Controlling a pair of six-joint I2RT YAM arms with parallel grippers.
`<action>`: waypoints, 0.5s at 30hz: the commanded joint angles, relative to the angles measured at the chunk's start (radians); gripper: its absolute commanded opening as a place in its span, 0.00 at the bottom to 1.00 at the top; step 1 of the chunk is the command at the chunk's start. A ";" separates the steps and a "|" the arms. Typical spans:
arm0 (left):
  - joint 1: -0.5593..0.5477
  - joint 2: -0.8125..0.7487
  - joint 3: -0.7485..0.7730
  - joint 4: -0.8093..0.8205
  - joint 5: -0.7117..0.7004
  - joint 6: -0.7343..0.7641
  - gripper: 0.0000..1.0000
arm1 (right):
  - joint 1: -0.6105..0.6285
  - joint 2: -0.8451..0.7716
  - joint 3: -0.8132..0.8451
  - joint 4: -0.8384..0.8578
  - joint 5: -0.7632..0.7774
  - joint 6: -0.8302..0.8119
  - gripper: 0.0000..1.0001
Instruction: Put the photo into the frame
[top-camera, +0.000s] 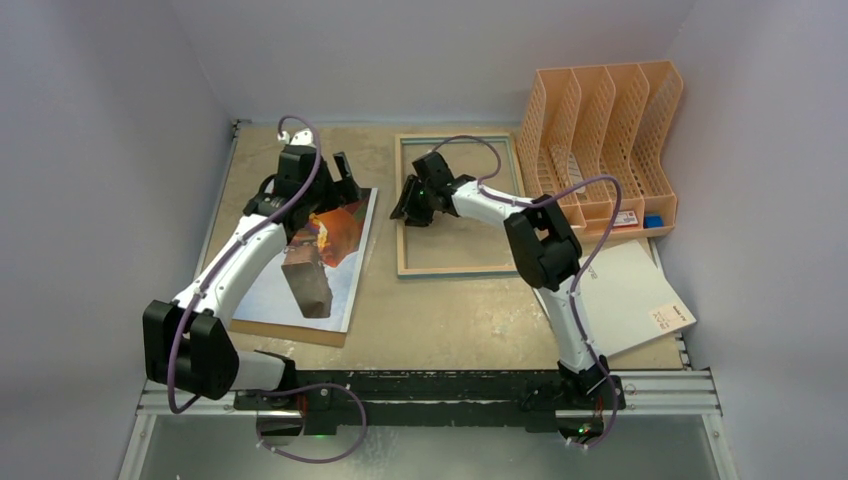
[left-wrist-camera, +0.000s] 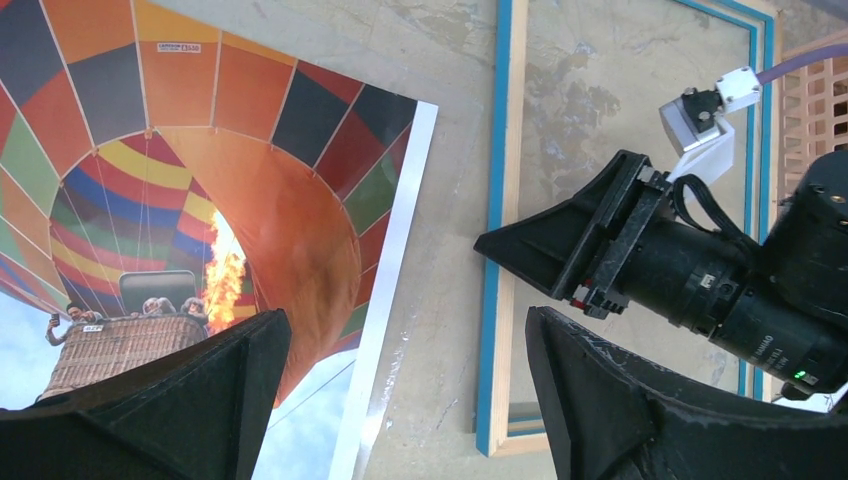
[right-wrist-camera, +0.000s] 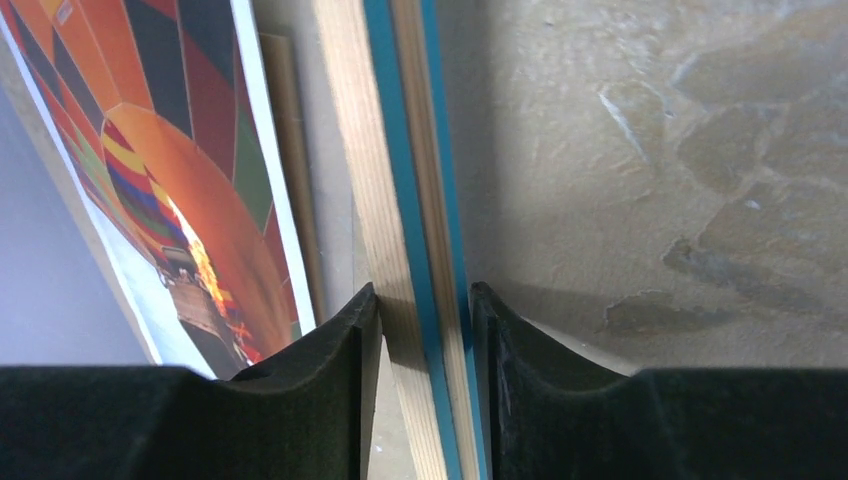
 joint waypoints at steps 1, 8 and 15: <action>0.016 0.001 -0.012 0.025 0.004 0.025 0.92 | -0.008 -0.032 0.049 -0.008 0.024 0.027 0.52; 0.020 -0.089 -0.103 0.142 -0.013 0.006 0.93 | -0.008 -0.113 0.029 0.036 0.016 -0.033 0.68; 0.021 -0.065 -0.147 0.156 0.019 -0.030 0.86 | -0.005 -0.135 -0.038 0.221 -0.142 -0.035 0.46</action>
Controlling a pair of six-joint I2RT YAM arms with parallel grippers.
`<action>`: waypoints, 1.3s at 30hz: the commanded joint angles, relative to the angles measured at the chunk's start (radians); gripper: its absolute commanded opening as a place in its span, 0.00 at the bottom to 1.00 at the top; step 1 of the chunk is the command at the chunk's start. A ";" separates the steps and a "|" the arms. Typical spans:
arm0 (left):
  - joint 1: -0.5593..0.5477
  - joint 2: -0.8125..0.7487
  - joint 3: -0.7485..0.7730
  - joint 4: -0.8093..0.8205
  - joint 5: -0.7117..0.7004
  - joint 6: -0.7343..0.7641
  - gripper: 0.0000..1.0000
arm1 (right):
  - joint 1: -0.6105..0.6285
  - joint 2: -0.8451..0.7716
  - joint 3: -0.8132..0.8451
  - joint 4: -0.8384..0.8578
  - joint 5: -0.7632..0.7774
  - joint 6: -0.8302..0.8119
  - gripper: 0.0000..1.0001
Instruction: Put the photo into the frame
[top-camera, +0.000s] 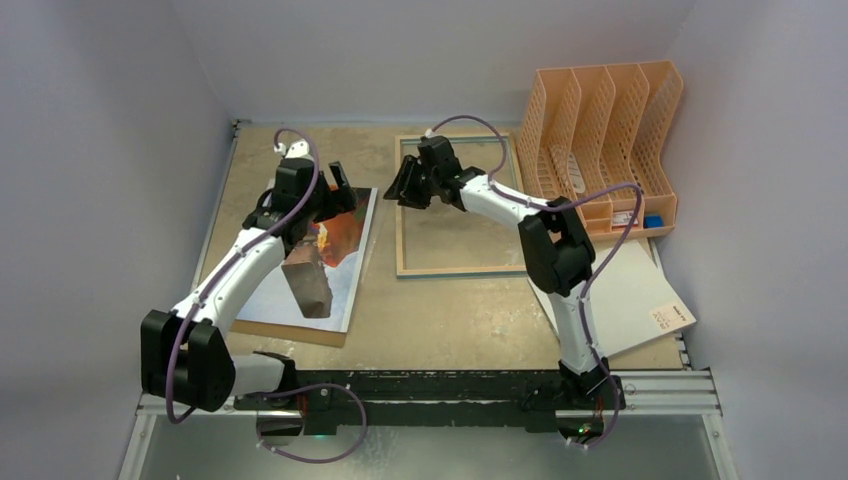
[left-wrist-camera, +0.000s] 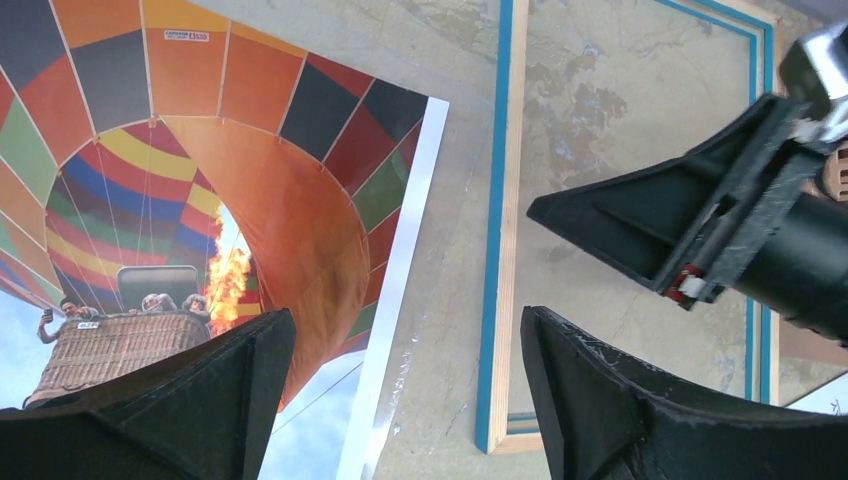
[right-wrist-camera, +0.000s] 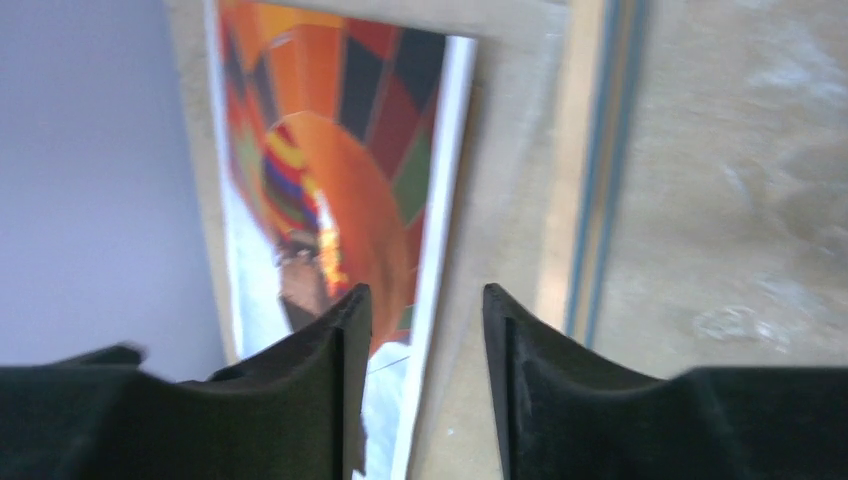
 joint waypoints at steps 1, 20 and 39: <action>0.009 -0.005 -0.048 0.078 0.018 -0.031 0.85 | 0.007 -0.039 -0.046 0.208 -0.158 0.036 0.41; 0.133 0.217 -0.152 0.130 -0.119 -0.042 0.63 | 0.097 0.054 0.026 0.033 0.091 0.142 0.42; 0.143 0.346 -0.067 -0.039 -0.152 -0.068 0.57 | 0.129 0.218 0.177 -0.140 0.091 0.207 0.45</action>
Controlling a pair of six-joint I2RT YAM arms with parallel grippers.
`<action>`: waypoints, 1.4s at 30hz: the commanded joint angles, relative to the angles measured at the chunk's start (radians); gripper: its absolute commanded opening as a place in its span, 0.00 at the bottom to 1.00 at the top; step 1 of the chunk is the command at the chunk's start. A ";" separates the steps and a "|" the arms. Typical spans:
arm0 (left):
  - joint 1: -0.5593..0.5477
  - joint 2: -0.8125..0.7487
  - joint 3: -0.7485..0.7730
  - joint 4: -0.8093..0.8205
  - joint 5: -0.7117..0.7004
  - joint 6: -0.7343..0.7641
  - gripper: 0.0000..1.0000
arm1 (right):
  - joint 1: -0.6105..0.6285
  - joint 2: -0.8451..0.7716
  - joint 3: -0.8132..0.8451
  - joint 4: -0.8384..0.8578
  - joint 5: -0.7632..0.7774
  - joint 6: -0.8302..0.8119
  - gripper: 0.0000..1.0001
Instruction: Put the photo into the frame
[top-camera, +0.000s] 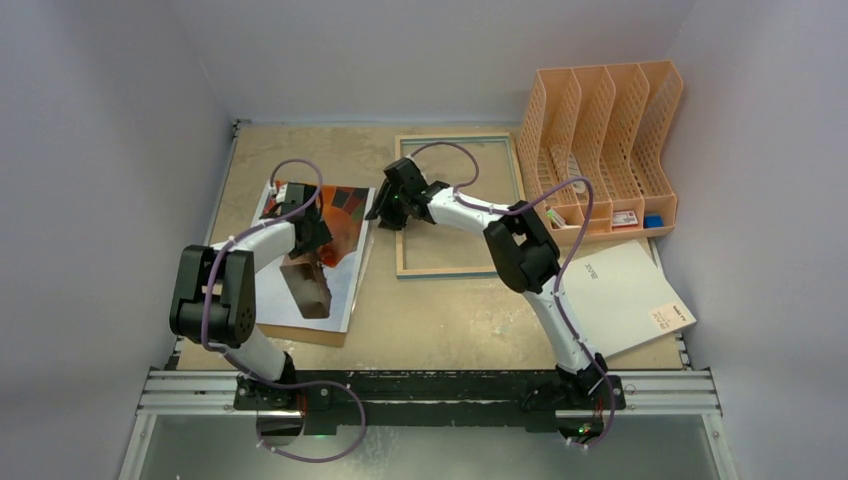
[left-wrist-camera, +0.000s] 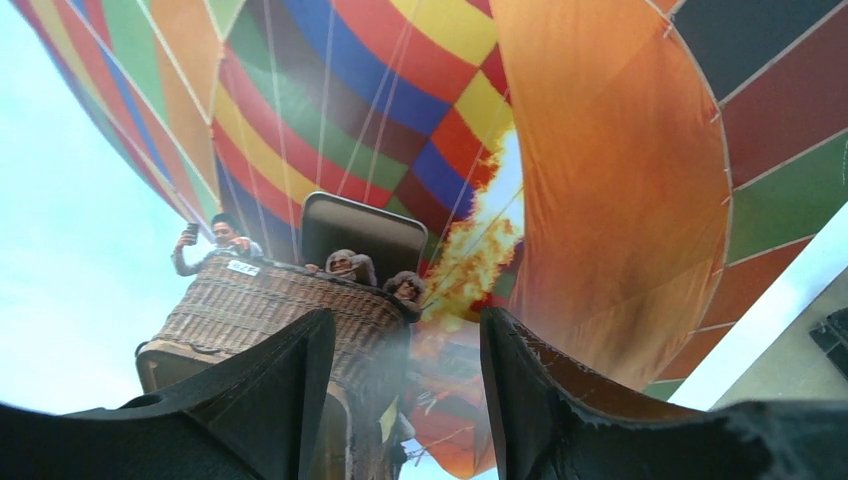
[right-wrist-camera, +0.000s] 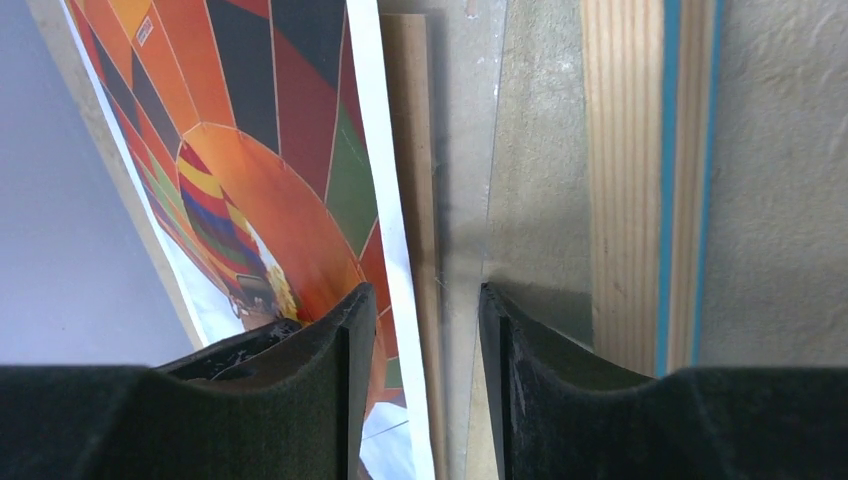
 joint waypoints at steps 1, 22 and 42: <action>0.011 0.045 0.081 -0.095 0.047 -0.006 0.57 | 0.007 0.043 0.041 -0.083 -0.027 0.018 0.46; 0.010 0.107 0.112 -0.159 0.073 0.027 0.53 | -0.011 -0.072 -0.277 0.635 -0.422 0.074 0.29; 0.013 0.017 0.163 -0.231 0.008 0.003 0.65 | -0.023 -0.150 -0.342 0.662 -0.366 -0.004 0.00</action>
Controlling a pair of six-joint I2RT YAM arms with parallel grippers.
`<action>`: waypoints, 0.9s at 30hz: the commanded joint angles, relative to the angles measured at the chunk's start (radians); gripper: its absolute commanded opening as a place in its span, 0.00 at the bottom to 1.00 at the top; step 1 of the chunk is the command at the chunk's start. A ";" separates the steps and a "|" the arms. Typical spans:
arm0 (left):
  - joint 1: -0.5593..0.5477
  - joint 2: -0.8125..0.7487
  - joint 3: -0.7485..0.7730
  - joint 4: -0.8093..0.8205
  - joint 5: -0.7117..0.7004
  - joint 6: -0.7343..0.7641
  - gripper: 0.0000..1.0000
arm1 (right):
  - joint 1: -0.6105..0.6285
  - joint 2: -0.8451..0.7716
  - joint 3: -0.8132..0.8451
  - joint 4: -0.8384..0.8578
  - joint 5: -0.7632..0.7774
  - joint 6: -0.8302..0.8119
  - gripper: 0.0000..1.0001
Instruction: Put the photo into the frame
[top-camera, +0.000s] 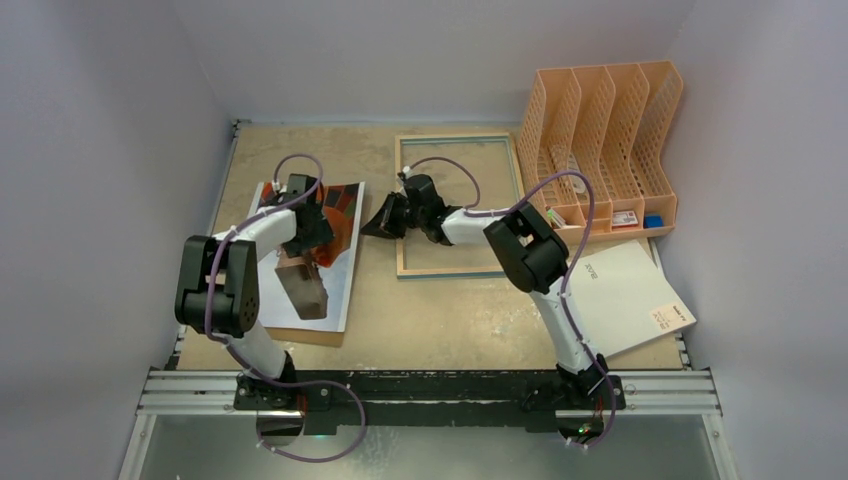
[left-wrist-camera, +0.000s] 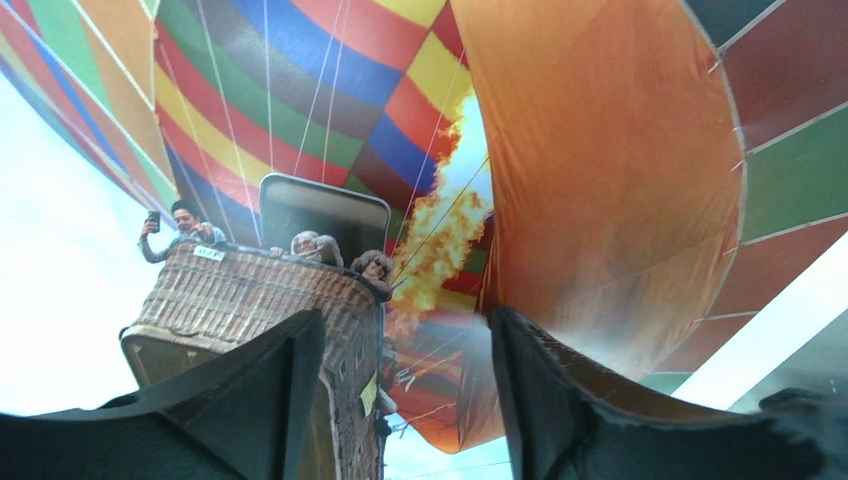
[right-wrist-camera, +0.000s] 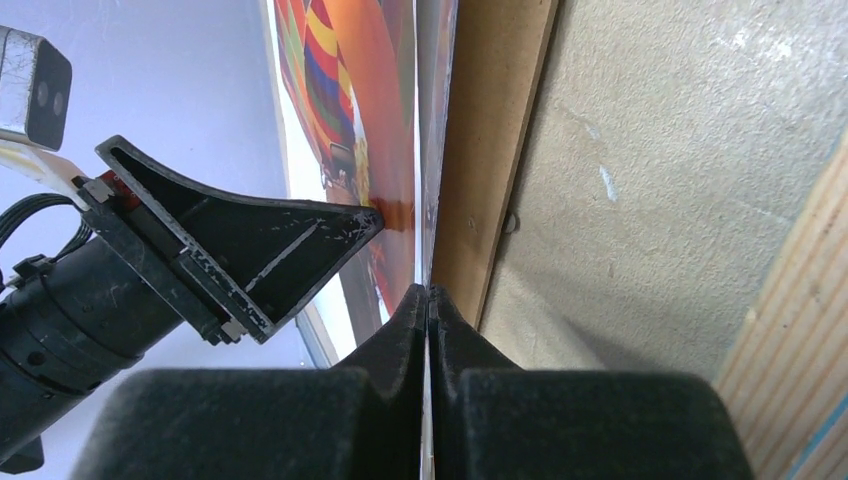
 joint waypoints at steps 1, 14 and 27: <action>0.009 -0.075 0.056 -0.089 -0.039 -0.025 0.70 | 0.001 -0.113 -0.007 0.076 0.010 -0.048 0.00; 0.096 -0.168 0.260 -0.204 -0.139 0.066 0.87 | -0.018 -0.207 0.216 -0.399 0.069 -0.271 0.00; 0.189 0.023 0.195 -0.098 0.017 0.055 0.85 | -0.143 -0.306 0.211 -0.636 0.137 -0.442 0.00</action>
